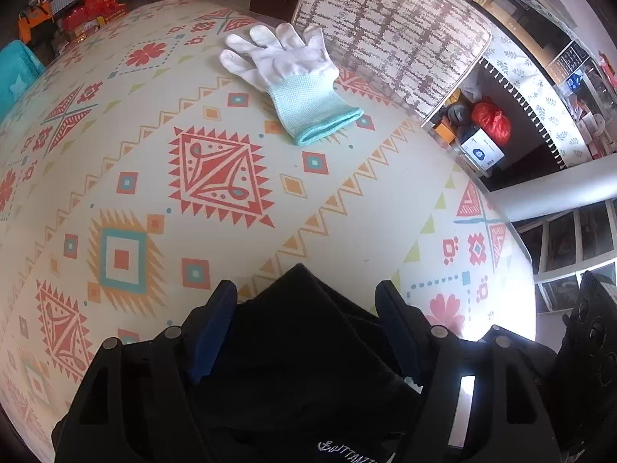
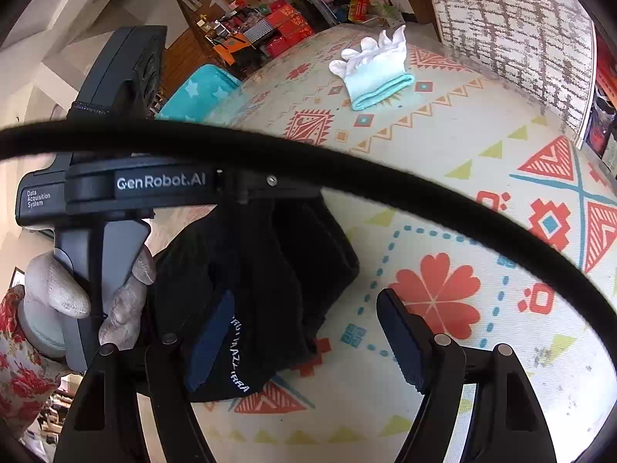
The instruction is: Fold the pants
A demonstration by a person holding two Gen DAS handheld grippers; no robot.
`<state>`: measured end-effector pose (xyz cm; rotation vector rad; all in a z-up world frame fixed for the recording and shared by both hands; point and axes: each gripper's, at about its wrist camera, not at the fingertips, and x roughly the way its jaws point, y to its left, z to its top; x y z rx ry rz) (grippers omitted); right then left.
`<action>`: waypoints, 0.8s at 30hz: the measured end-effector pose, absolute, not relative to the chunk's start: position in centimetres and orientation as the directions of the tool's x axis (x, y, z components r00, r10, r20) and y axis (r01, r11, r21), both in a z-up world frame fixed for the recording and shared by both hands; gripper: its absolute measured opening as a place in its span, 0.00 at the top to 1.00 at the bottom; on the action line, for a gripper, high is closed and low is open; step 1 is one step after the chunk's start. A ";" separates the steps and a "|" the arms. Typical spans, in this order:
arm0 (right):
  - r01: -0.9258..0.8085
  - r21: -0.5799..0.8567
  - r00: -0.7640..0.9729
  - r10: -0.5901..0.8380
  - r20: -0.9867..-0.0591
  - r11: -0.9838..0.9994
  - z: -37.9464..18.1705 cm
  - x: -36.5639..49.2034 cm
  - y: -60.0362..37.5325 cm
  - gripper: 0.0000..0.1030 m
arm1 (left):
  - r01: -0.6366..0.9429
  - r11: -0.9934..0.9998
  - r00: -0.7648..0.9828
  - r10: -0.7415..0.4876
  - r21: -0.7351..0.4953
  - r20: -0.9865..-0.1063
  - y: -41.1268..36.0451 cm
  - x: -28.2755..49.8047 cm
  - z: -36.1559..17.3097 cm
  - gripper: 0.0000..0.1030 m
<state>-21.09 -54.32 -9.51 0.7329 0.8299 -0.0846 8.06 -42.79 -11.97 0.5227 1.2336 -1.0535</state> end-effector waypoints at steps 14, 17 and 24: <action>0.332 0.576 0.704 0.210 -0.679 0.747 -9.7 -20.1 -54.3 0.13 | 0.885 0.451 0.043 -0.319 -0.112 -0.947 -41.2 10.5 -11.6 0.81; 0.329 0.582 0.704 0.218 -0.676 0.744 -9.8 -19.6 -54.3 0.11 | 0.851 0.502 0.020 -0.330 -0.158 -0.944 -41.1 11.9 -11.9 0.73; 0.301 0.579 0.720 0.218 -0.659 0.758 -9.9 -17.9 -53.7 0.11 | 0.843 0.523 0.053 -0.314 -0.127 -0.948 -42.8 10.8 -13.2 0.54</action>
